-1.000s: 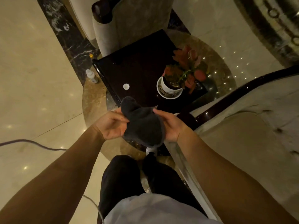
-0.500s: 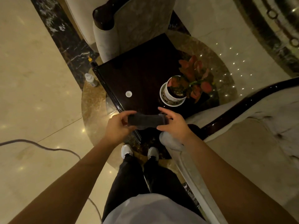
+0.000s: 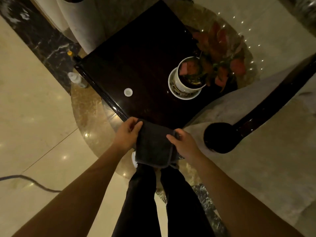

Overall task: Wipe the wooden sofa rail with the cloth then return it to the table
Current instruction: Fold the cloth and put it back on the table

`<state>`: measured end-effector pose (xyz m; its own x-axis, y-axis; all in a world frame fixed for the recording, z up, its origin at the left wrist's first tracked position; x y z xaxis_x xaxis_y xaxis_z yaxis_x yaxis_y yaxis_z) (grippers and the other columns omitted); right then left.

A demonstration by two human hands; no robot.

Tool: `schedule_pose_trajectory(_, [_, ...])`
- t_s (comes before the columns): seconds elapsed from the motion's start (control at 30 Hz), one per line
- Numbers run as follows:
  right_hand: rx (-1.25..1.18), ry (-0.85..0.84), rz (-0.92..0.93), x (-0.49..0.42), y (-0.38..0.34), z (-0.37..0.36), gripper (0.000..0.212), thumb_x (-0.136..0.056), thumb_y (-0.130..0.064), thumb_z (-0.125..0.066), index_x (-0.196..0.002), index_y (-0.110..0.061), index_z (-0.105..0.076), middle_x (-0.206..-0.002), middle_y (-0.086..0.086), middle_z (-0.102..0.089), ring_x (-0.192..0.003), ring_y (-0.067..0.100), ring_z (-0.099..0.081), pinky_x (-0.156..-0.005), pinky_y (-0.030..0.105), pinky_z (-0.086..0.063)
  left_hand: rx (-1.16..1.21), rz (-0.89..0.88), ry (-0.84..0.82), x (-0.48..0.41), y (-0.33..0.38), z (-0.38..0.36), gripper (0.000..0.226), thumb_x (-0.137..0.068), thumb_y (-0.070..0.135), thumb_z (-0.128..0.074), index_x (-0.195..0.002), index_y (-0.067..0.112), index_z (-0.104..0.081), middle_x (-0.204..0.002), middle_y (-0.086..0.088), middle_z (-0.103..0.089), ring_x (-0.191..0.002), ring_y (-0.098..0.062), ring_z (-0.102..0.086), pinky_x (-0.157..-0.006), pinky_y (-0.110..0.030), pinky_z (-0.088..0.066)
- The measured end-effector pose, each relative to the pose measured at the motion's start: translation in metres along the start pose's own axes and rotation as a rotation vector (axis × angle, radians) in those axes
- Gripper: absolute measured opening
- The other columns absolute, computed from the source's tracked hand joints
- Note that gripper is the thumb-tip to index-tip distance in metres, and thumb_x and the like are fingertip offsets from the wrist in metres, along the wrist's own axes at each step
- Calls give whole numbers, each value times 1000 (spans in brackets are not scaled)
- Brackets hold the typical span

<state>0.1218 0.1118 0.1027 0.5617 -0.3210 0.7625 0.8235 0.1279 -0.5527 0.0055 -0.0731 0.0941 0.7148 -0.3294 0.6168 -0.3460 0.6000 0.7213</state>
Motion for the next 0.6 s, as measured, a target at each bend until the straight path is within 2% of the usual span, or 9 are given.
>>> schedule_pose_trajectory(0.1, [-72, 124, -52, -26, 24, -22, 23, -95, -29, -63, -97, -6, -59, -97, 19, -66, -96, 34, -64, -80, 45, -50, -104, -26, 62, -35, -18, -17, 9, -94, 36, -52, -87, 39, -56, -78, 11, -63, -73, 1, -59, -71, -24, -45])
schedule_pose_trajectory(0.13, [-80, 203, -74, -37, 30, -26, 22, -97, -26, -62, -105, -6, -59, -102, 16, -67, -101, 34, -63, -81, 41, -49, -101, -24, 105, -48, -24, -22, 7, -95, 35, -51, -96, 38, -57, -84, 10, -65, -80, -5, -61, -77, -29, -49])
schedule_pose_trajectory(0.2, [-76, 404, -121, -57, 42, -32, 32, -97, -16, -57, -125, -2, -52, -119, 18, -63, -114, 34, -59, -85, 32, -45, -88, 12, 228, -74, -34, -25, 20, -96, 31, -50, -115, 27, -57, -104, 0, -68, -94, -16, -63, -88, -40, -53])
schedule_pose_trajectory(0.3, [77, 514, 20, -66, 49, -50, 50, -92, -8, -57, -140, -3, -42, -141, 20, -46, -126, 32, -49, -91, 22, -39, -269, -12, 271, -91, -48, -32, 22, -93, 25, -54, -113, 21, -59, -114, -7, -63, -99, -24, -63, -88, -40, -53])
schedule_pose_trajectory(0.37, [383, 431, 232, -71, 53, -66, 62, -92, -14, -61, -148, -10, -35, -153, 18, -34, -139, 31, -37, -105, 31, -40, -447, -138, 128, -87, -60, -45, 19, -89, 28, -58, -108, 23, -61, -108, -5, -60, -92, -22, -60, -78, -32, -48])
schedule_pose_trajectory(0.4, [537, 353, 314, -75, 56, -74, 68, -93, -19, -62, -152, -15, -29, -159, 17, -25, -146, 33, -26, -113, 38, -35, -507, -196, 31, -83, -67, -53, 22, -88, 30, -60, -109, 24, -60, -108, -4, -58, -92, -21, -58, -76, -31, -46])
schedule_pose_trajectory(0.47, [753, 154, 342, -86, 65, -86, 81, -94, -32, -63, -157, -22, -13, -166, 14, 0, -153, 35, 0, -122, 47, -18, -591, -232, -132, -78, -80, -66, 36, -86, 32, -64, -121, 26, -57, -116, -5, -51, -98, -22, -56, -83, -34, -50])
schedule_pose_trajectory(0.53, [912, 35, 325, -97, 76, -95, 89, -95, -42, -59, -157, -24, 1, -165, 13, 20, -151, 36, 14, -124, 51, -10, -672, -206, -168, -79, -90, -71, 51, -85, 25, -67, -132, 27, -50, -124, -8, -45, -105, -28, -55, -90, -37, -51])
schedule_pose_trajectory(0.6, [982, 20, 326, -104, 84, -98, 92, -95, -46, -56, -156, -24, 9, -162, 15, 28, -150, 37, 19, -123, 53, -8, -695, -223, -120, -85, -97, -72, 56, -82, 17, -69, -133, 28, -47, -126, -10, -43, -105, -32, -56, -90, -41, -54])
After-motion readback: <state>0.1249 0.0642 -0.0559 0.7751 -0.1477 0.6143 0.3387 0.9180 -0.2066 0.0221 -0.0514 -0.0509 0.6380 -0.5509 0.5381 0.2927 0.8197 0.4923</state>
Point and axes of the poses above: each hand's wrist, its own x-axis away from the middle knuckle, its own z-axis out of the back of the hand, y = z × x, the point moved 2 cm from there along -x, towards the middle knuckle
